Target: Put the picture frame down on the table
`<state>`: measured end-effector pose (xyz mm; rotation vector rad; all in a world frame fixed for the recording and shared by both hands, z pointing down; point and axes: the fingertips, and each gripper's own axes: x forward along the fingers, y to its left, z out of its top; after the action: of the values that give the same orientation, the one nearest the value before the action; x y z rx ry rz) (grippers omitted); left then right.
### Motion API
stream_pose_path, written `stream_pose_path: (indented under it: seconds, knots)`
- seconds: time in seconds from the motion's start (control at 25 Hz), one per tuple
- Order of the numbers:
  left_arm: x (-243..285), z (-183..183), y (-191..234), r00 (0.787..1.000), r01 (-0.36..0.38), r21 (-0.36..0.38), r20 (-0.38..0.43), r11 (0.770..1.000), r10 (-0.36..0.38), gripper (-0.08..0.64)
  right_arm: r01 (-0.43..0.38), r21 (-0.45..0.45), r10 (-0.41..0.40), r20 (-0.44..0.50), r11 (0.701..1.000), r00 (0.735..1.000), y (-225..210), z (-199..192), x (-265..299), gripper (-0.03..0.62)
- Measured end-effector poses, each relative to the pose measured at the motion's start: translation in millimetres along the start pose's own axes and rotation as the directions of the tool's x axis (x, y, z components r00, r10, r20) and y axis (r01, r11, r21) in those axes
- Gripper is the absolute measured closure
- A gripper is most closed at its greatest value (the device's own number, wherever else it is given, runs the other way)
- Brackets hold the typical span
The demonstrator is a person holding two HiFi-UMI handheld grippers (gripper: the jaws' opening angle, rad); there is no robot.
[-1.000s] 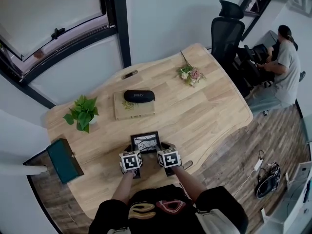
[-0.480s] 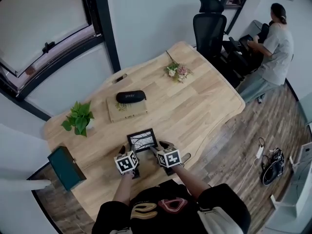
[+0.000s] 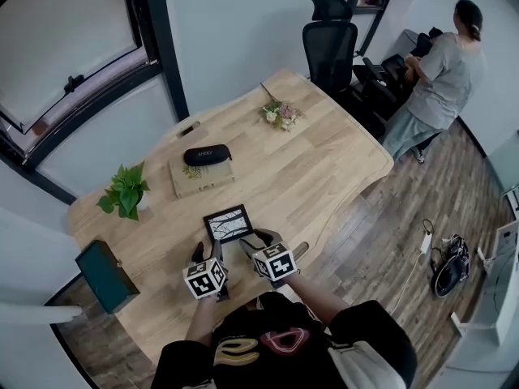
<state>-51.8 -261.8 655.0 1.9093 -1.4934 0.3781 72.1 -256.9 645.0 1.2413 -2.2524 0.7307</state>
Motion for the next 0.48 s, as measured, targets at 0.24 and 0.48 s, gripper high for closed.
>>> stream_pose_path:
  seconds: [0.24,0.48]
  knots:
    - [-25,3,-16,0.996,0.061,0.032,0.059,0.998,-0.063,0.359,0.072,-0.015,-0.071,0.072,0.997,0.995,9,4,-20,0.391]
    - [-44,0,-20,0.991,0.082,0.068,0.100,0.994,-0.088,0.384,0.090,-0.023,-0.086,0.130,0.996,0.988,21,12,-38,0.429]
